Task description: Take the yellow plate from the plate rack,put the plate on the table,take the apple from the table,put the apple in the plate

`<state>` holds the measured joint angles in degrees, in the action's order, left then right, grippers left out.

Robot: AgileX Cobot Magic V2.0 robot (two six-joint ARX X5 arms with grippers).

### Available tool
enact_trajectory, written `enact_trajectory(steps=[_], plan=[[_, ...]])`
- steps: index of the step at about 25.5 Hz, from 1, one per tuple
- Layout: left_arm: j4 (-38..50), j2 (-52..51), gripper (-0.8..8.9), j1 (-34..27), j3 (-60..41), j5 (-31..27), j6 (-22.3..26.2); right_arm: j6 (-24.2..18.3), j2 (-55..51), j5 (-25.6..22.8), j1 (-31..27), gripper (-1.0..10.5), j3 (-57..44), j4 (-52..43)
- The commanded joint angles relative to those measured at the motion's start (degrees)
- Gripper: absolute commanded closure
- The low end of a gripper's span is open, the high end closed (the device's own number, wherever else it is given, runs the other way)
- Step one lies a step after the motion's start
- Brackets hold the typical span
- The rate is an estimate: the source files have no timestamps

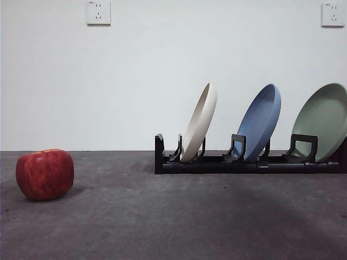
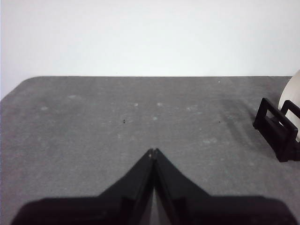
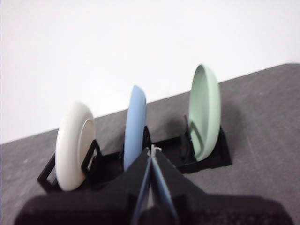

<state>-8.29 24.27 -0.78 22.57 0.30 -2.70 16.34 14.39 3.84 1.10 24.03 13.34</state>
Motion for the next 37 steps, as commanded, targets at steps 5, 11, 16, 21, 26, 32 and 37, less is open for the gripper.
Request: enact_trajectory(steps=[5, 11, 16, 21, 26, 32, 37], plan=[[0.15, 12.31, 8.18, -0.15, 9.16, 4.81, -0.74, -0.13, 14.08, 5.20, 0.00, 9.5, 10.56, 7.54], [0.07, 21.88, 8.17, -0.11, 15.37, 11.98, -1.29, -0.20, 24.74, 5.16, 0.00, 9.5, 18.71, 15.52], [-0.57, 27.82, 8.17, -0.04, 18.53, 19.12, -8.11, 0.00, 30.62, 5.18, 0.00, 9.5, 23.19, 22.34], [0.66, 35.91, 8.17, -0.04, 24.72, 28.48, -8.22, -2.95, 35.54, 10.29, 0.00, 9.5, 27.28, 27.32], [-4.63, 48.26, 8.17, 0.74, 37.88, 40.33, -9.09, -6.10, 37.62, 20.09, 0.00, 9.5, 28.55, 27.78], [-13.18, 63.54, 8.16, 5.75, 54.66, 46.73, -8.00, -8.00, 37.64, 25.16, 0.02, 9.5, 28.65, 27.54], [-18.56, 74.07, 7.44, 10.82, 65.57, 46.86, -5.64, -7.98, 37.64, 25.22, 0.02, 9.5, 28.65, 27.67]])
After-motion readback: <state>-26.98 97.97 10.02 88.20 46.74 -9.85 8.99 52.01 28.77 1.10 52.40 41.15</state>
